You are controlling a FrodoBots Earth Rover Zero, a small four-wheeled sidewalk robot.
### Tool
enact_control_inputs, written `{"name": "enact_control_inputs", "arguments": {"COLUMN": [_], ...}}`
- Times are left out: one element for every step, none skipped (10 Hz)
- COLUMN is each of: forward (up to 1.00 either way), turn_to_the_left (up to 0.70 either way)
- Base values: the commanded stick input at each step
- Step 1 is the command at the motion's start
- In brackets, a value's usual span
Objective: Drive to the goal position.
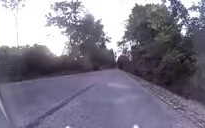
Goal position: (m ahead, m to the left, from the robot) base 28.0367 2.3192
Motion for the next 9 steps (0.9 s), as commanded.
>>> {"name": "enact_control_inputs", "arguments": {"forward": [0.70, 0.70, 0.70, 0.70, 0.70, 0.70, 0.70, 0.70, 0.70], "turn_to_the_left": [0.00, 0.00, 0.00, 0.00, 0.00, 0.00, 0.00, 0.00, 0.00]}}
